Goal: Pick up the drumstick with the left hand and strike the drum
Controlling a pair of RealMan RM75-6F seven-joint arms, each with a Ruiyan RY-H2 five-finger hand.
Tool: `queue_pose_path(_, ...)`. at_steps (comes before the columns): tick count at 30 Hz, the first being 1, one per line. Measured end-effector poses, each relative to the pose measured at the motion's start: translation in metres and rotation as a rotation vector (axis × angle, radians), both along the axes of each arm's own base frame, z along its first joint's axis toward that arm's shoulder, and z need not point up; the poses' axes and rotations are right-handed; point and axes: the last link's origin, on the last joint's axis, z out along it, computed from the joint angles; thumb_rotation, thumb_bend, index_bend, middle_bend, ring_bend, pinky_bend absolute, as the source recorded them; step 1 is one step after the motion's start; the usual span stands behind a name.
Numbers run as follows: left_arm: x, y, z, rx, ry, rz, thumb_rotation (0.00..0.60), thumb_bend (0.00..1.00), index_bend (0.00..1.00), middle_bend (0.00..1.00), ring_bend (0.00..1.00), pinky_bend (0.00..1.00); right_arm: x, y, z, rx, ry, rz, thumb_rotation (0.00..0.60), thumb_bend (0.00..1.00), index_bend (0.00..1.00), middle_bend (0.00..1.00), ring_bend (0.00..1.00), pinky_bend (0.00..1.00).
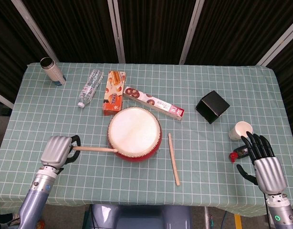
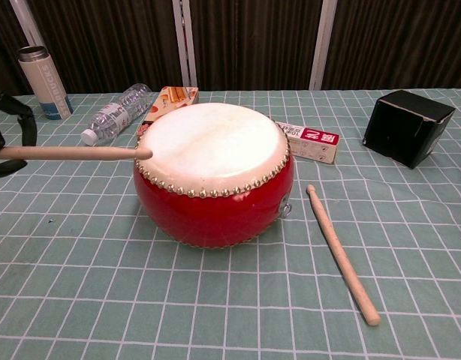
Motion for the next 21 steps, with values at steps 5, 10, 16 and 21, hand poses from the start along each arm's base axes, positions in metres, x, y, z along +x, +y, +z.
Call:
queue_pose_path(5,-0.032,0.003,-0.003,0.007,0.04,0.045,0.6,0.49,0.72,1.0,1.0,1.0,0.0,-0.001,0.0,0.0,0.0,0.0,0.6,0.3,0.0,0.0,0.0,0.07)
queue_pose_path(10,-0.052,0.005,-0.008,-0.006,0.108,0.049,0.6,0.34,0.56,0.85,0.84,0.92,0.0,-0.001,0.0,0.0,-0.001,0.0,0.6,0.3,0.0,0.0,0.0,0.07)
queue_pose_path(16,-0.061,0.003,-0.015,-0.037,0.188,0.051,0.6,0.14,0.25,0.52,0.47,0.64,0.0,0.0,0.0,0.002,-0.003,0.004,0.6,0.3,0.0,0.0,0.0,0.07)
queue_pose_path(21,-0.065,-0.001,-0.018,-0.061,0.232,0.074,0.6,0.07,0.2,0.29,0.31,0.53,0.0,0.0,0.0,0.006,-0.007,0.005,0.6,0.3,0.0,0.0,0.0,0.07)
